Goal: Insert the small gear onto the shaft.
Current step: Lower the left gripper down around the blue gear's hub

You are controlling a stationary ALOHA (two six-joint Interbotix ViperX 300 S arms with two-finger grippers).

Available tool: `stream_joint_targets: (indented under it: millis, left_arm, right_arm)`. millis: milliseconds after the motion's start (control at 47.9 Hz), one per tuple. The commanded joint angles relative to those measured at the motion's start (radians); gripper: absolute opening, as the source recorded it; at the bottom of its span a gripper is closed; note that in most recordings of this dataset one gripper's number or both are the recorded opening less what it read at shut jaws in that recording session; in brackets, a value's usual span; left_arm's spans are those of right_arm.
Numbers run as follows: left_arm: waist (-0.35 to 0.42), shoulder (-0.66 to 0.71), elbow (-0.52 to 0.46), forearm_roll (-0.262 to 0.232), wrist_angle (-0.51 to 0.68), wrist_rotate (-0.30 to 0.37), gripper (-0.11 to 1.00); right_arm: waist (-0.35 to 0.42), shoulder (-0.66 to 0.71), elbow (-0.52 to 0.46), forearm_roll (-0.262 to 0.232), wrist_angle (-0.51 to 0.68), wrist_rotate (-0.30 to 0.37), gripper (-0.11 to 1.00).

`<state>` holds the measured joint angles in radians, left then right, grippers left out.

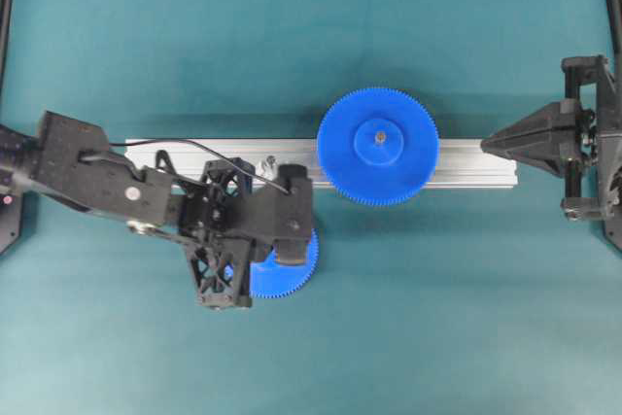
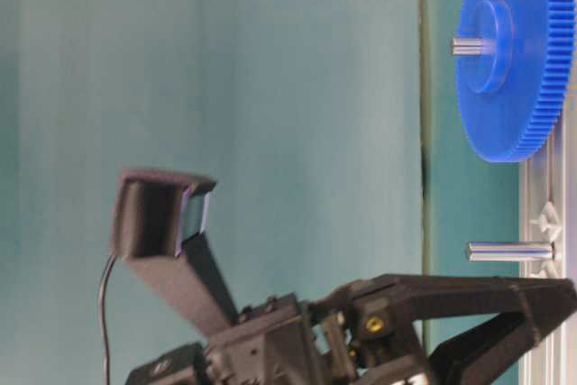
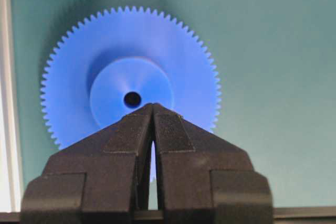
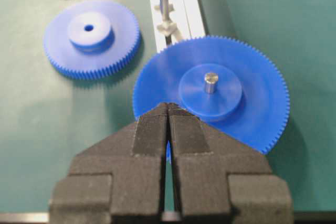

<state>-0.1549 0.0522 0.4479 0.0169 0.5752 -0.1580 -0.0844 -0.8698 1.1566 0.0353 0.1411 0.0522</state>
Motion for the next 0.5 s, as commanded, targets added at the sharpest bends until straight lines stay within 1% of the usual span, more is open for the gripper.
stream_joint_targets:
  millis: [0, 188, 355, 480]
  left_arm:
    - [-0.006, -0.005, -0.037, 0.005, 0.021, 0.003, 0.0]
    - [-0.006, 0.029, -0.067, 0.005, 0.078, 0.026, 0.0]
    - [-0.006, 0.049, -0.084, 0.005, 0.092, 0.064, 0.0]
    - [-0.006, 0.06, -0.092, 0.005, 0.106, 0.075, 0.0]
  right_arm:
    - [-0.003, 0.005, -0.018, 0.002, -0.008, 0.011, 0.03]
    - [-0.003, 0.005, -0.014, 0.002, -0.008, 0.023, 0.03]
    - [-0.003, 0.002, -0.009, 0.002, -0.006, 0.031, 0.03]
    - [-0.003, 0.0, -0.009, 0.002, -0.006, 0.031, 0.03]
